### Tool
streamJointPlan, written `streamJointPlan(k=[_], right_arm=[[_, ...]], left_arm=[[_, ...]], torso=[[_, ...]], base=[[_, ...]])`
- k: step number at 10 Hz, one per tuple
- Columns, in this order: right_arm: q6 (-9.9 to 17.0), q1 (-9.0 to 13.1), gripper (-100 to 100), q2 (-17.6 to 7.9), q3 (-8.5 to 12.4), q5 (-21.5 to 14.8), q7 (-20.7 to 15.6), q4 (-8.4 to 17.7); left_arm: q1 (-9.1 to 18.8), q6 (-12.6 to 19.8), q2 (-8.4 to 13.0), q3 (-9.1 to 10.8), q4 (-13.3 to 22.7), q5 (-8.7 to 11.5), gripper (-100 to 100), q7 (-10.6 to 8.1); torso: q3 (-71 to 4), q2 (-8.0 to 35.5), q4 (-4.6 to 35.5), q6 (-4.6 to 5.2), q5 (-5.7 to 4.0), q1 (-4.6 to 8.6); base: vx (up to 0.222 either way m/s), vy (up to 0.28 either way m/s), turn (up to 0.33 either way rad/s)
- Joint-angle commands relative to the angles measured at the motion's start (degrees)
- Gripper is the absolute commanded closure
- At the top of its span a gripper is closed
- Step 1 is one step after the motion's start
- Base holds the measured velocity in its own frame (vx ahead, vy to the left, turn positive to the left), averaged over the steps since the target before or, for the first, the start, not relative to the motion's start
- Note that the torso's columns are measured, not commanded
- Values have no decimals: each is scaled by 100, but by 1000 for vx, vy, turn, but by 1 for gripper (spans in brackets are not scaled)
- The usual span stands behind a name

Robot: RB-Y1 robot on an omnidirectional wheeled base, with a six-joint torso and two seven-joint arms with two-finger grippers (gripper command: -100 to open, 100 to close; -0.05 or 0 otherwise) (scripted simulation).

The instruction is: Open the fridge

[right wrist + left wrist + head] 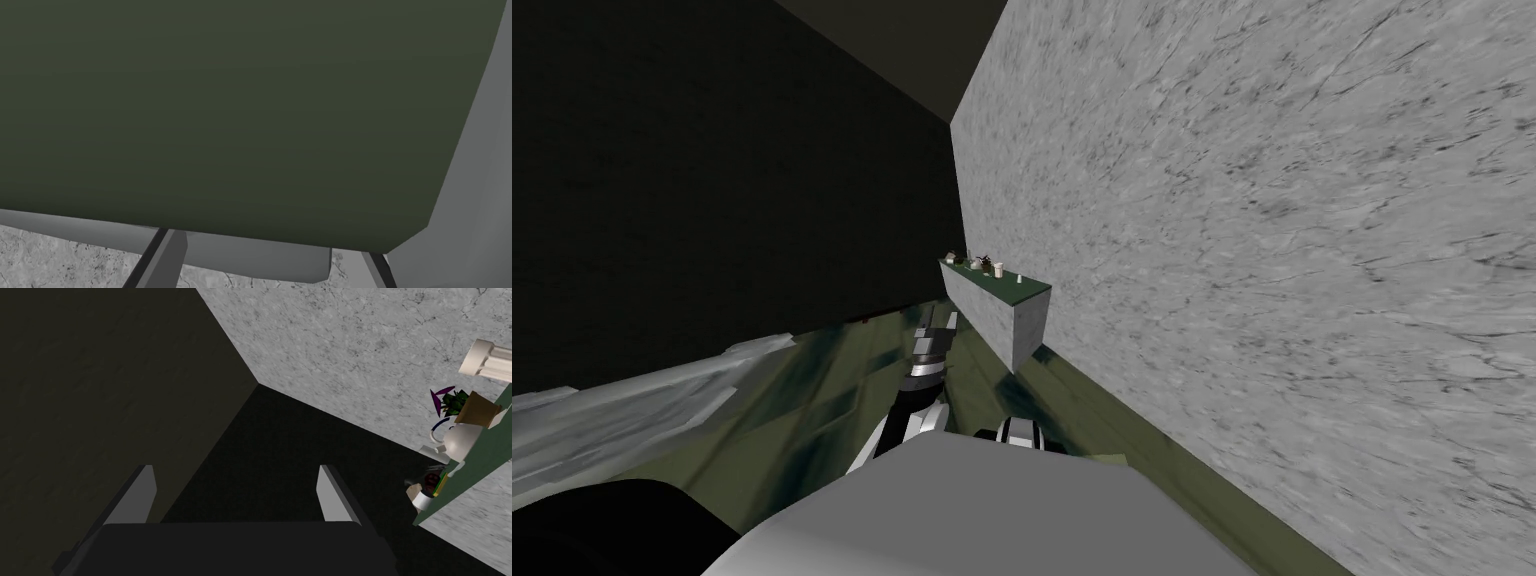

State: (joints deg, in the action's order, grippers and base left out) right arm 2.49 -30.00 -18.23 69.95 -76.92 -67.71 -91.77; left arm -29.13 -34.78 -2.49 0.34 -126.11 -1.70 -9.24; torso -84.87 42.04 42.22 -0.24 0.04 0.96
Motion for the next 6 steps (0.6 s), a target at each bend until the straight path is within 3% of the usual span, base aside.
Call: streamJointPlan(k=[1, 2, 3, 4, 6], right_arm=[[292, -4, 100, -206, 99, -16, 45, 254], [424, -4, 100, -206, 99, -16, 45, 254], [654, 25, 100, -407, 294, -98, 112, 559], [647, 25, 100, -407, 354, -98, 112, 654], [802, 25, 100, -407, 354, -98, 112, 654]], left_arm=[[0, 0, 0, 0, -1, 0, 0, 0], [-1, 0, 1, 2, -1, 0, 0, 0], [-1, 0, 1, 2, -1, 0, 0, 0], [0, 0, 0, 0, 0, 0, 0, 0], [-1, 0, 1, 2, -1, 0, 0, 0]], torso=[[-4, -8, -2, 0, 3, -15], [6, 13, -1, 19, 5, -20], [21, 39, 5, 32, 11, -19], [15, 23, 5, 8, 13, -32], [15, 29, 4, 45, 35, -105]], base=[[50, 32, 139], [17, 0, 8], [65, 114, 386], [85, 106, 349], [45, 22, 32]])
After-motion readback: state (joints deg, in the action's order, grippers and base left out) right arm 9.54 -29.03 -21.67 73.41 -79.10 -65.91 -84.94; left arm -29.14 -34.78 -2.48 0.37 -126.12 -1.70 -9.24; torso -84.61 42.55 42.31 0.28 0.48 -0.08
